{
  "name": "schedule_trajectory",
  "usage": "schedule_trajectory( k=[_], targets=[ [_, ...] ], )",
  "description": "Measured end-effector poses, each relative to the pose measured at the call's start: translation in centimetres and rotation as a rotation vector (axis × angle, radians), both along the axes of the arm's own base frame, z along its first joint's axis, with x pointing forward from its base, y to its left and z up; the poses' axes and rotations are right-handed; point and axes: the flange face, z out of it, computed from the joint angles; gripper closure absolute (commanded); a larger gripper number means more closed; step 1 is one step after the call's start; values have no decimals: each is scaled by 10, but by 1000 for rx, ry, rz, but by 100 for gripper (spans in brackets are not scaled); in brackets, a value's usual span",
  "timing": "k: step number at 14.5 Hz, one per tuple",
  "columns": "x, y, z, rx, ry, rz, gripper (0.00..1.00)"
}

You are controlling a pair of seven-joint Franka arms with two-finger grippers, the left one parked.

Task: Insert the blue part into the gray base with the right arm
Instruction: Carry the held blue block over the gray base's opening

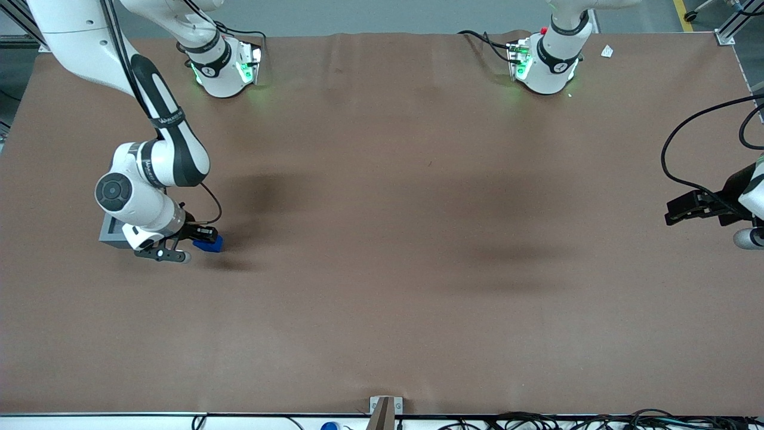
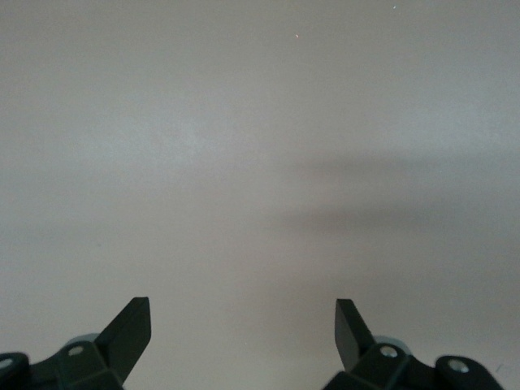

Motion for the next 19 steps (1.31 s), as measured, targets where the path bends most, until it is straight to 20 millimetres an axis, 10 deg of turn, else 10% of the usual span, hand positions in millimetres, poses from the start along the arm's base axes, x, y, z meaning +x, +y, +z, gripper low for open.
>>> schedule_trajectory(
  k=[9, 19],
  targets=[
    [21, -29, 88, -12, 31, -26, 78],
    [10, -141, 140, -15, -39, 78, 78]
  ],
)
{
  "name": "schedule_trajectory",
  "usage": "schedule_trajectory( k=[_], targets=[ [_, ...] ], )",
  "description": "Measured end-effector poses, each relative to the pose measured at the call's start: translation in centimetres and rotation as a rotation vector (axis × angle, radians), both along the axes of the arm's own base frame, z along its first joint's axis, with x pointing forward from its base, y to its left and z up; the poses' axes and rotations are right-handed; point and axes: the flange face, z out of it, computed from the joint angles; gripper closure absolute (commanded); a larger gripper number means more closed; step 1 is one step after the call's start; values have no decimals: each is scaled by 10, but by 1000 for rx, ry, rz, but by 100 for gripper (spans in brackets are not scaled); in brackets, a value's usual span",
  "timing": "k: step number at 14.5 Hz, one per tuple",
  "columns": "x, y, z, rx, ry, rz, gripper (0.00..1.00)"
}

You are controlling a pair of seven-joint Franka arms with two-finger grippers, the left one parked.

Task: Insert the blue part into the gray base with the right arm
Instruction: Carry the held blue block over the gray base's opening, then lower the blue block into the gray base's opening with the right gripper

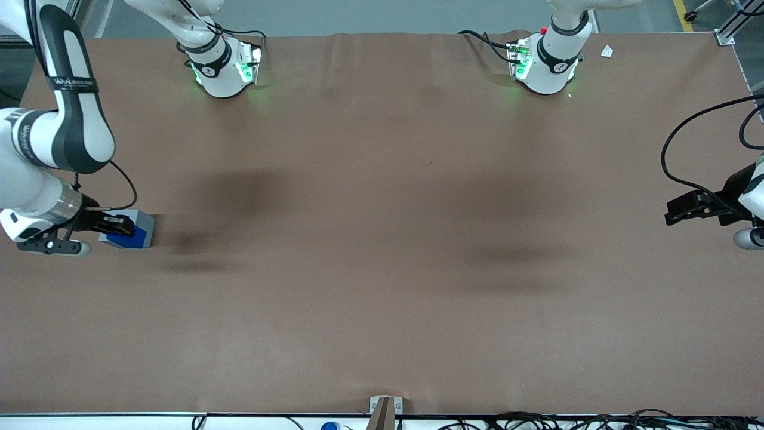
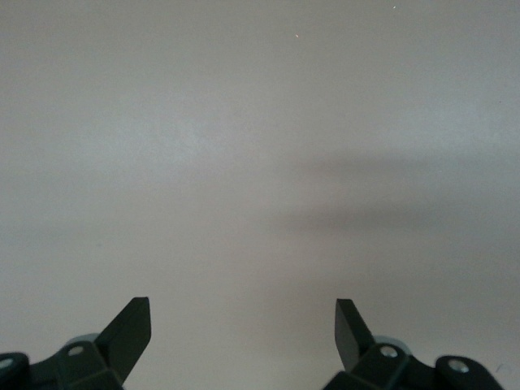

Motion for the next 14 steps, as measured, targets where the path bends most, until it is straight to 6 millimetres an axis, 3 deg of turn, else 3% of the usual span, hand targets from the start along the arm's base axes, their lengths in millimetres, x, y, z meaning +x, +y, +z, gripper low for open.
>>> schedule_trajectory(
  k=[4, 9, 14],
  targets=[
    [-11, -35, 4, 1, 3, 25, 78],
    [-28, -72, -7, 7, 22, 32, 79],
    [-37, -84, -16, 13, 35, 39, 79]
  ],
)
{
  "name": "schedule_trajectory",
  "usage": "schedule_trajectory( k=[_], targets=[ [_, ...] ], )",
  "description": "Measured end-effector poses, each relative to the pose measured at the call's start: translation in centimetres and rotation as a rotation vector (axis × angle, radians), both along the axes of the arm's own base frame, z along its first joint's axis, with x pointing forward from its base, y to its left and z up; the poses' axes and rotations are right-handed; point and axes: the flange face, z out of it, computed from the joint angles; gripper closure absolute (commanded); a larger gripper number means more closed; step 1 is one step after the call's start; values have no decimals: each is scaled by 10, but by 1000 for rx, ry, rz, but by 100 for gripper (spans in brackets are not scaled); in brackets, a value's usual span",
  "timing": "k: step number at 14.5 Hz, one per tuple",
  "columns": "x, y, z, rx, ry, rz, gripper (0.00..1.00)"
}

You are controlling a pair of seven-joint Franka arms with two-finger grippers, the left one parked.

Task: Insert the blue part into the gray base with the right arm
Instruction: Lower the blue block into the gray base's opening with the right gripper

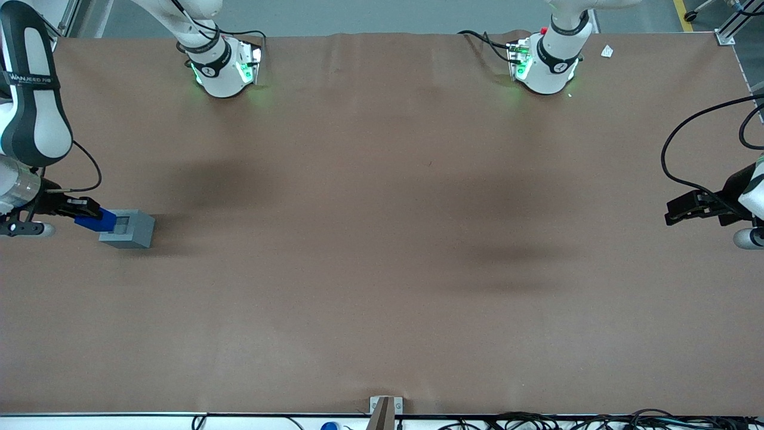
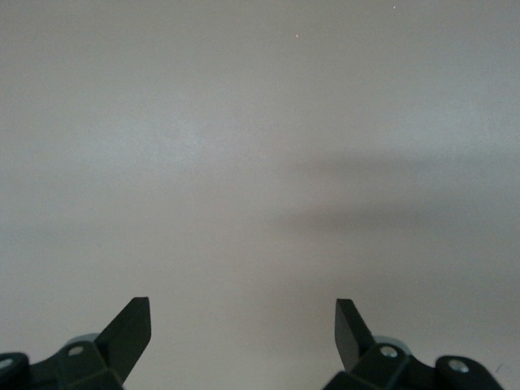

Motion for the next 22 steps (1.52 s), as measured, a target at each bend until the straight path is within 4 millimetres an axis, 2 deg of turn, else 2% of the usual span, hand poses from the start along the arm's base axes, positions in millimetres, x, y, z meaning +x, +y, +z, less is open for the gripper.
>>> schedule_trajectory(
  k=[7, 17, 22],
  targets=[
    [-10, 1, -23, -12, -36, -1, 79],
    [-13, -2, -31, -11, -31, -8, 79],
    [-16, -4, -44, -10, -28, -11, 79]
  ],
)
